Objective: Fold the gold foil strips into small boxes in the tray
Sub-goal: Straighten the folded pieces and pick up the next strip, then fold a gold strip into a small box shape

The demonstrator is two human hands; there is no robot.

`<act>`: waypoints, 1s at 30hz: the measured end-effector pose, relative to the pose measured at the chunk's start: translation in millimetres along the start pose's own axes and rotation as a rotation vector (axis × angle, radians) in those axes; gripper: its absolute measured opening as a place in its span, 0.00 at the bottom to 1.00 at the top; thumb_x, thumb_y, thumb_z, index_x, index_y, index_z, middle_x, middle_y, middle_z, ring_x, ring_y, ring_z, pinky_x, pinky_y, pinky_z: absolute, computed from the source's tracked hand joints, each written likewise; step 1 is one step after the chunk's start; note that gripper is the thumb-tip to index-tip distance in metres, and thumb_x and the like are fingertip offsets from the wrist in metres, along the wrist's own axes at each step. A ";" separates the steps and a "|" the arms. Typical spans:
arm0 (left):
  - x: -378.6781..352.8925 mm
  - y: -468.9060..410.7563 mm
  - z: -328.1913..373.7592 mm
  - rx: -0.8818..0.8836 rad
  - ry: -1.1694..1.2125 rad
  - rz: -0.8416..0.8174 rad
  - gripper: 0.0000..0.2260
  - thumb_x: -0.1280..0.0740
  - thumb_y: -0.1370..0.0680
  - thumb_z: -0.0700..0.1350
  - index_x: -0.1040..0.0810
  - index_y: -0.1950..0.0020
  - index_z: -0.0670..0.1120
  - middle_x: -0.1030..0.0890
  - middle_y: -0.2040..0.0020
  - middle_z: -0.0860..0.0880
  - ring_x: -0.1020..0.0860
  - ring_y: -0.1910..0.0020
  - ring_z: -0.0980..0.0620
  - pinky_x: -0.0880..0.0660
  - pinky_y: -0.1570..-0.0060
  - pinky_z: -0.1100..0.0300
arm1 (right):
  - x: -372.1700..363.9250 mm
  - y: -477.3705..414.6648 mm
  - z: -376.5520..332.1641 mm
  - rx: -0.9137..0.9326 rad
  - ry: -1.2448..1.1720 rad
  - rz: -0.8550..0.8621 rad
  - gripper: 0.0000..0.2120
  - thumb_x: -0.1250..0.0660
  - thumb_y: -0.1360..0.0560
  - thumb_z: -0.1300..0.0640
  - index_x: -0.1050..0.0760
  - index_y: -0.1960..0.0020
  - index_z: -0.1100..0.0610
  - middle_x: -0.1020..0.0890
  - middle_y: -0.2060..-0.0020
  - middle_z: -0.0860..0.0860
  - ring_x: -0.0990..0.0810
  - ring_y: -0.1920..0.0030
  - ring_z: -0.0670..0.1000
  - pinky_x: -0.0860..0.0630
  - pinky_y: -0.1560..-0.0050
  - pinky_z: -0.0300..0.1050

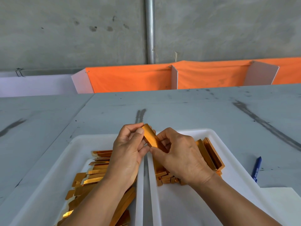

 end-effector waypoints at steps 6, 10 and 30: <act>9.0 -4.3 6.1 0.065 -0.172 0.053 0.11 0.31 0.25 0.48 0.23 0.43 0.52 0.18 0.45 0.48 0.18 0.47 0.51 0.22 0.45 0.54 | 31.8 -13.2 19.4 -0.213 0.064 0.105 0.09 0.29 0.28 0.42 0.26 0.53 0.43 0.21 0.63 0.41 0.21 0.62 0.43 0.20 0.62 0.42; 34.1 -8.8 16.4 0.158 -0.902 0.172 0.08 0.33 0.23 0.43 0.23 0.48 0.56 0.20 0.49 0.55 0.21 0.49 0.55 0.24 0.44 0.56 | 55.4 -18.8 47.7 -0.455 0.260 0.009 0.06 0.31 0.28 0.48 0.24 0.55 0.49 0.19 0.64 0.48 0.20 0.62 0.49 0.22 0.63 0.44; 64.8 -4.4 4.6 0.550 -1.774 -0.134 0.19 0.29 0.28 0.55 0.27 0.41 0.51 0.23 0.52 0.53 0.24 0.53 0.55 0.25 0.51 0.61 | 33.8 -16.0 38.9 -0.293 0.382 0.001 0.16 0.40 0.21 0.44 0.22 0.39 0.50 0.20 0.45 0.49 0.22 0.46 0.52 0.25 0.51 0.44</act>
Point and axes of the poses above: each hand's wrist, its own y-axis away from the middle knuckle, its own x-axis out of the back of the hand, z = x × y, the point moved 3 cm from there along -y, towards the middle knuckle
